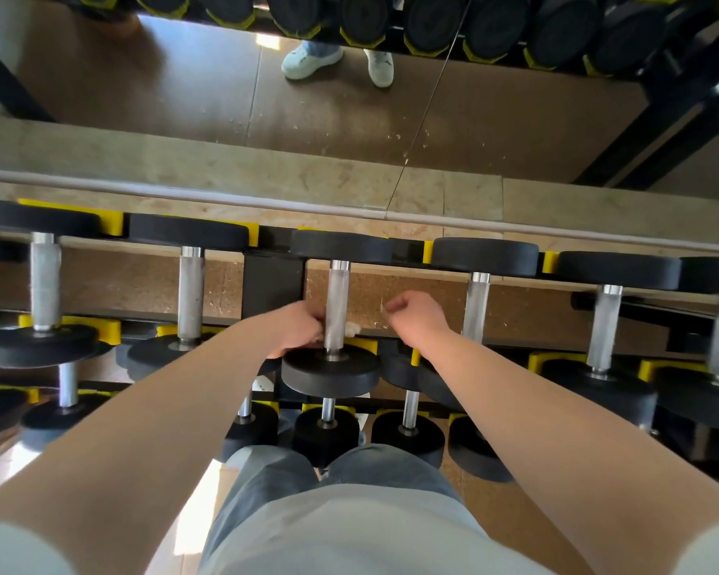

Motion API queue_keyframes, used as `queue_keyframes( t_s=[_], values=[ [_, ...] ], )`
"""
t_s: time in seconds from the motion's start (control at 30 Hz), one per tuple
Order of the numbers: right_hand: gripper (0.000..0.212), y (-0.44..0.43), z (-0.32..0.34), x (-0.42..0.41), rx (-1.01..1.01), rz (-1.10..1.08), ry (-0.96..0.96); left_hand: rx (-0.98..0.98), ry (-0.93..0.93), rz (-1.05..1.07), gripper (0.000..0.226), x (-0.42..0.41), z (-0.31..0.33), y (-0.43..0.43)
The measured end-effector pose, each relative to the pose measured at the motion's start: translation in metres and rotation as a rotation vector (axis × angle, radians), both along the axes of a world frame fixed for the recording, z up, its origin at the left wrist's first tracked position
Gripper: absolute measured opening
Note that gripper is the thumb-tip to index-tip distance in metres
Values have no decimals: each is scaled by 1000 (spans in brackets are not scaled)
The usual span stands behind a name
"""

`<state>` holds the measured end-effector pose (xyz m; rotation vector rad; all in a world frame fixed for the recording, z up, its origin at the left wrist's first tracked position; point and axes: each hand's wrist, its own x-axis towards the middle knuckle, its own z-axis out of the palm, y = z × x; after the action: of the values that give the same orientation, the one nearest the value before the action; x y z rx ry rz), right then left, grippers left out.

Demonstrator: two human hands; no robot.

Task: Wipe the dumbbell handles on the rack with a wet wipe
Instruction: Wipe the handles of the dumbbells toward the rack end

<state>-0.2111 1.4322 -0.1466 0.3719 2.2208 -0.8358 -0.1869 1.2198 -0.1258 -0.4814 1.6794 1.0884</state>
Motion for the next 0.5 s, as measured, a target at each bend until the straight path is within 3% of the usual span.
queue_keyframes(
  t_s=[0.1,0.2,0.27,0.33,0.43,0.5],
  values=[
    [13,0,-2,1,-13,25,-6,192,-111,353,52,-13,-1,0],
    [12,-1,-2,2,-20,17,7,333,-27,716,48,-25,4,4],
    [18,0,0,2,-26,-22,32,358,9,845,47,-27,5,9],
    [32,3,-1,3,-16,-27,39,280,1,725,45,-21,1,10],
    [12,5,-2,3,65,29,42,7,10,159,40,-5,-10,1],
    [12,5,2,2,102,62,36,-121,45,-50,37,3,-12,-1]
  ],
)
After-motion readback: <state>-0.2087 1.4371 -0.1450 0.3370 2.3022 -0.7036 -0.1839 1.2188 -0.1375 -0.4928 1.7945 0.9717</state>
